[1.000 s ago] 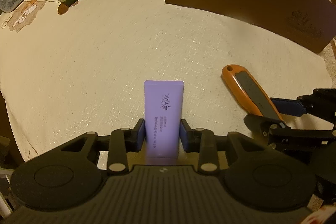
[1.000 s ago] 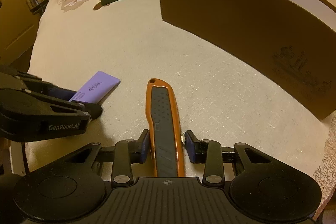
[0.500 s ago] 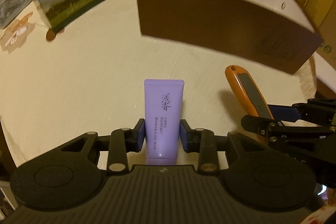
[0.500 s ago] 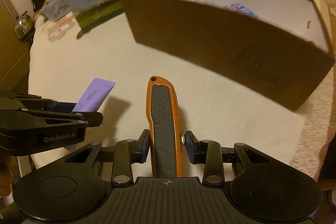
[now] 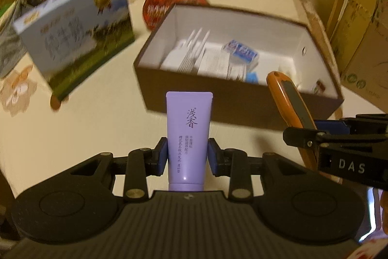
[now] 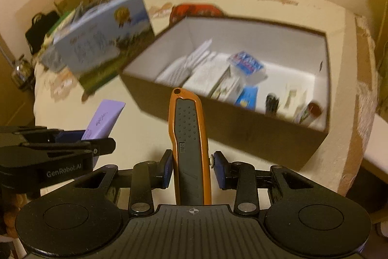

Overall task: Organize rigid objects
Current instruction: 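Lower the tube and knife into the brown box and open both grippers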

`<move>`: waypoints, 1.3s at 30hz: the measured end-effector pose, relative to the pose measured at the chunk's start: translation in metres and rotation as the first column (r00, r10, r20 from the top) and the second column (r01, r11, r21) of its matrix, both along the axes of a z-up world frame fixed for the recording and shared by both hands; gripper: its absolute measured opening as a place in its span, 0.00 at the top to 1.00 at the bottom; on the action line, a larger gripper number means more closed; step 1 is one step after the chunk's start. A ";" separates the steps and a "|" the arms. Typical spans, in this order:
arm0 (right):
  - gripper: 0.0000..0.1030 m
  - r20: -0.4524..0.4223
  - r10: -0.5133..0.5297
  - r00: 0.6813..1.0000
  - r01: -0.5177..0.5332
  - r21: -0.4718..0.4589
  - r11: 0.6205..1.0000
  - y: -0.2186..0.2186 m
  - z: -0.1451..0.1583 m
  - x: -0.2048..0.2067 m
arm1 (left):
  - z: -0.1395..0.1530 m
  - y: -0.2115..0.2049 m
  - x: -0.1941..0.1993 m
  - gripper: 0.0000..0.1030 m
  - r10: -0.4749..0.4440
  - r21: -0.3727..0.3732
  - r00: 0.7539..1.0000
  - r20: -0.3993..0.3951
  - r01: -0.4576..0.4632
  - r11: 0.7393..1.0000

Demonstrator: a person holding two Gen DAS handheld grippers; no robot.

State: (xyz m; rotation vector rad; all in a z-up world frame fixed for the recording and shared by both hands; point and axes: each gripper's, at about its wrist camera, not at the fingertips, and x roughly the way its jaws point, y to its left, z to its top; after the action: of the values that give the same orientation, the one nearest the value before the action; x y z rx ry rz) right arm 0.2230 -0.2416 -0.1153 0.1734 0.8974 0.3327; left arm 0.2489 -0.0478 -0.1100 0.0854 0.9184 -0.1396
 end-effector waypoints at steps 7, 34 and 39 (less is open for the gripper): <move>0.69 0.035 -0.089 0.995 0.087 0.042 0.995 -0.028 0.024 0.043 | 0.027 -0.031 0.042 0.72 -0.066 -0.006 0.995 0.072 0.067 0.998; 0.69 -0.129 -0.280 0.951 0.280 -0.022 0.960 -0.072 -0.034 0.163 | -0.029 -0.092 0.187 0.72 -0.118 0.038 0.991 -0.054 0.121 0.992; 0.69 -0.130 -0.286 0.949 0.285 -0.024 0.958 -0.072 -0.038 0.166 | -0.038 -0.095 0.191 0.71 -0.134 0.045 0.989 -0.068 0.137 0.990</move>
State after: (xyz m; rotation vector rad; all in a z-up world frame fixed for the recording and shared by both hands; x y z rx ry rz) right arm 0.3888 -0.3134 -0.1529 0.3200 0.9889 0.0489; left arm 0.4400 -0.1426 -0.1483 0.1906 0.9807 -0.2467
